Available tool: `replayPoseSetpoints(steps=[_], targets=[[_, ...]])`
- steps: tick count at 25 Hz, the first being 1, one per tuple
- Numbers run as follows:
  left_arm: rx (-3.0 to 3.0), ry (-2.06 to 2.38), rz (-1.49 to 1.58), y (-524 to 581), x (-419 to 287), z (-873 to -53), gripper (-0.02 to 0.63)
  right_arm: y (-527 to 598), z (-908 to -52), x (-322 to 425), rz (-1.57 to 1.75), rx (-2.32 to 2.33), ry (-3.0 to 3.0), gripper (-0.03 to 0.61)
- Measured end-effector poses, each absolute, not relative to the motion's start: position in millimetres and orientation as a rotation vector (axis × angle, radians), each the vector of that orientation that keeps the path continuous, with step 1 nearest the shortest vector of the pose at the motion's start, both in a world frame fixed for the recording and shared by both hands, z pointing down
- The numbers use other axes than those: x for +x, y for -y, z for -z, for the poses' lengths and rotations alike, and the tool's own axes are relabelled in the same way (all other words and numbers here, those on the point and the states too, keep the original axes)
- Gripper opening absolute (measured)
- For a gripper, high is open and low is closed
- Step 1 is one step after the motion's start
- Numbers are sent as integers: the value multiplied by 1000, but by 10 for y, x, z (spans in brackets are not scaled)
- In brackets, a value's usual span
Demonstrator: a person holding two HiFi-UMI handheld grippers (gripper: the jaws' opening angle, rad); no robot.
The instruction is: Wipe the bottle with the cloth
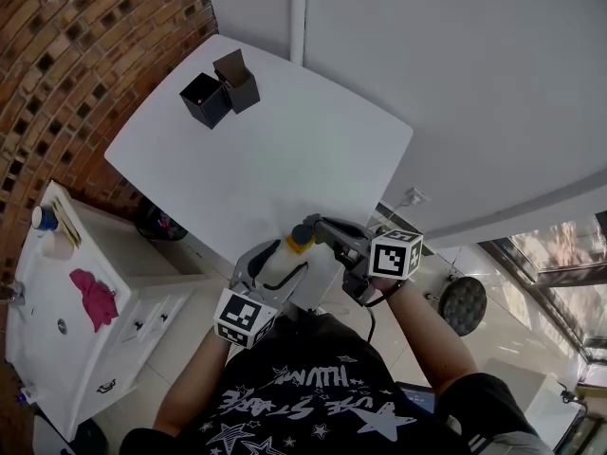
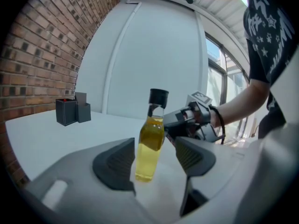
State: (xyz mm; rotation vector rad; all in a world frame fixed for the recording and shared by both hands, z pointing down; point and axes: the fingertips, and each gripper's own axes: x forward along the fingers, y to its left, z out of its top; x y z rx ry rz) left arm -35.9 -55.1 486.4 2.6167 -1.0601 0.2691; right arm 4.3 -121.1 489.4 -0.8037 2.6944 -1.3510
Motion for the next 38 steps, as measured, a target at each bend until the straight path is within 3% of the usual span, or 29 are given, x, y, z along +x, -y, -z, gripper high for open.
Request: replayPoseSetpoints(steps=[16, 31, 34, 38], targets=[[2588, 1210, -315, 509, -364, -4928, 275, 1192, -5469, -13, 1395, -857, -2840, 38], [2683, 1375, -440, 847, -272, -4929, 279, 1175, -5395, 287, 1360, -940, -2793, 38], [2742, 1309, -478, 858, -224, -4921, 216, 1177, -5389, 316, 1362, -943, -2785, 38], [2800, 1206, -514, 854, -215, -4933, 216, 1196, -5368, 338, 1362, -945, -2768, 38]])
